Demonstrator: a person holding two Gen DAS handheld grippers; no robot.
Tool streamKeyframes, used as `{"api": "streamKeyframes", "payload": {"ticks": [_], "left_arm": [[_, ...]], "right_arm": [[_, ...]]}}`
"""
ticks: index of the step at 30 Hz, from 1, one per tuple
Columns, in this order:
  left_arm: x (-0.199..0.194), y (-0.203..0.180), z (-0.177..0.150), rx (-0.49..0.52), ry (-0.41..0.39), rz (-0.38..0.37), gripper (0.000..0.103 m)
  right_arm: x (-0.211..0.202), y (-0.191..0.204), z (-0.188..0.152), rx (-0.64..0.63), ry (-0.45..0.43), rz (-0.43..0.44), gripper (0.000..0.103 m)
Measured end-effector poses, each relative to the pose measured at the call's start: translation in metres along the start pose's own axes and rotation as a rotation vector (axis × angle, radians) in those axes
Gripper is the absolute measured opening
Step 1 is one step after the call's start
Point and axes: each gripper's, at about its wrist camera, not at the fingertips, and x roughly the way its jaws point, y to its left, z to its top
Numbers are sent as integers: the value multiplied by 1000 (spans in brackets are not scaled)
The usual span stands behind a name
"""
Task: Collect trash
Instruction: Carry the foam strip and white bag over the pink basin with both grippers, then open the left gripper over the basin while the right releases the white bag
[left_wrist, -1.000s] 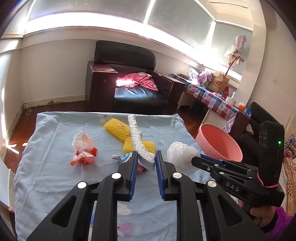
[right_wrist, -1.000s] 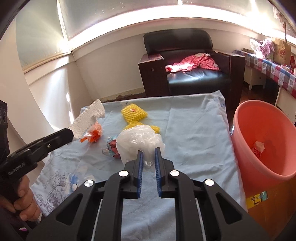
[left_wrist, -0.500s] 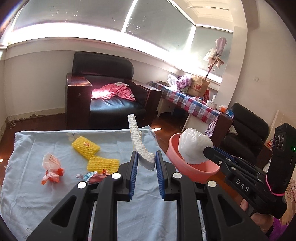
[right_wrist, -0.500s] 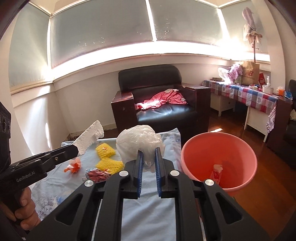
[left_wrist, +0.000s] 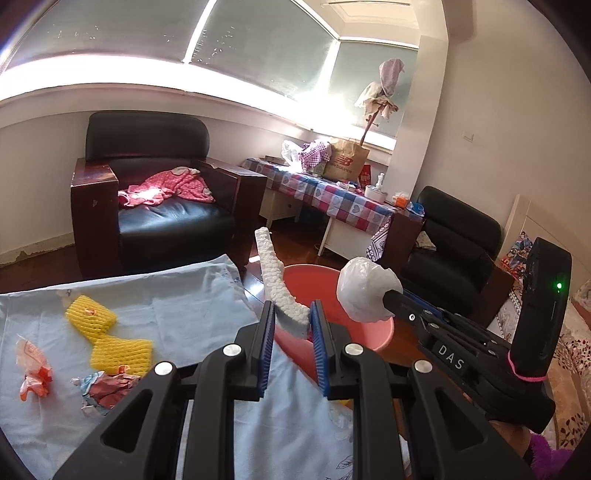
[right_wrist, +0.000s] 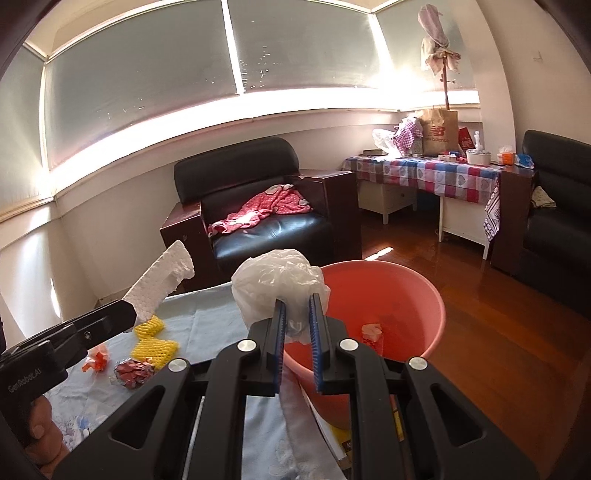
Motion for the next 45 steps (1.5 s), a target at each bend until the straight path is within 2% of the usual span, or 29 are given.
{"api": "streamKeyframes", "payload": {"ticks": [15,29,31,32,41,43,45], "left_arm": [[62,-38,2,70,78,-74,19],[110,-47,-7,83,168,-82,20],[113,-47,-7,81,168,-80,33],[113,-46,-8,80,165,-78,36],[107,-42,-7,60,153,-69,39],[104,-40,-5,52,146,-65,44],[101,-38,-4,44,139,-62,45]], "right_arm": [[20,-38,-7,67,44,-77,13],[43,-60,-14,110,93,-108,13],[45,-62,-15,115,98,-109,13],[47,-62,-15,117,100,-110,13],[54,-65,-16,126,108,-119,13],[55,-64,-17,125,105,-116,13],[56,-62,-17,124,106,-115,13]]}}
